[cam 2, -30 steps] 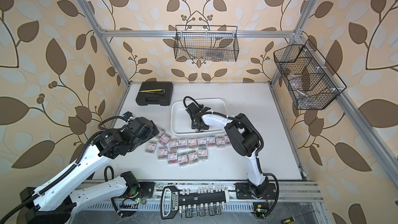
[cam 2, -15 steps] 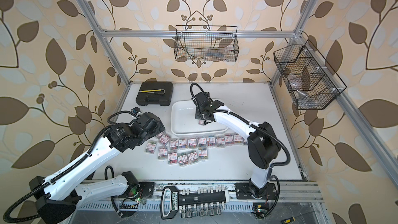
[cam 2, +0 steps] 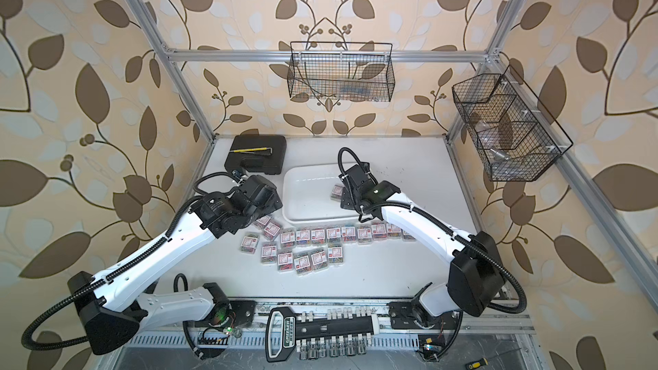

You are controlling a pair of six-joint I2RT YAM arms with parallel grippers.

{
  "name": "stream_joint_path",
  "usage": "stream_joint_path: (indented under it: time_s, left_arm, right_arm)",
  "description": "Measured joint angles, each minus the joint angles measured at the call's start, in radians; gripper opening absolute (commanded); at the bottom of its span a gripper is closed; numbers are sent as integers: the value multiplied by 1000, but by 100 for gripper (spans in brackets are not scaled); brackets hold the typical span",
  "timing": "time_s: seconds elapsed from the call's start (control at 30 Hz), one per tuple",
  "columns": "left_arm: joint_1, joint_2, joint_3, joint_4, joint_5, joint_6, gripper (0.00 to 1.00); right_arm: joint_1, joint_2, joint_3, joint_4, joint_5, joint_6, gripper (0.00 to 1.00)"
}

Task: Take the paper clips out of the storage box
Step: Pick up the boxed paper clips from the storage box.

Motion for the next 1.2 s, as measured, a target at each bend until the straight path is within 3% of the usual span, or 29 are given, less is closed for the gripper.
stream_joint_path:
  time_s: [0.07, 0.3, 0.47, 0.8, 1.2]
  left_arm:
    - [-1, -14, 21, 69, 54, 88, 99]
    - [-2, -71, 105, 257, 175, 328, 99]
    - [-2, -73, 120, 296, 217, 418, 99]
    - [-2, -72, 110, 298, 190, 464, 99]
    - [-2, -89, 76, 263, 159, 422, 99]
  right_arm:
    - [-5, 12, 0, 16, -5, 19, 83]
    - [-42, 105, 3, 103, -43, 76, 83]
    - [-51, 190, 51, 105, -42, 85, 84]
    - [-51, 318, 163, 146, -33, 97, 90]
    - [-53, 523, 287, 158, -52, 92, 92]
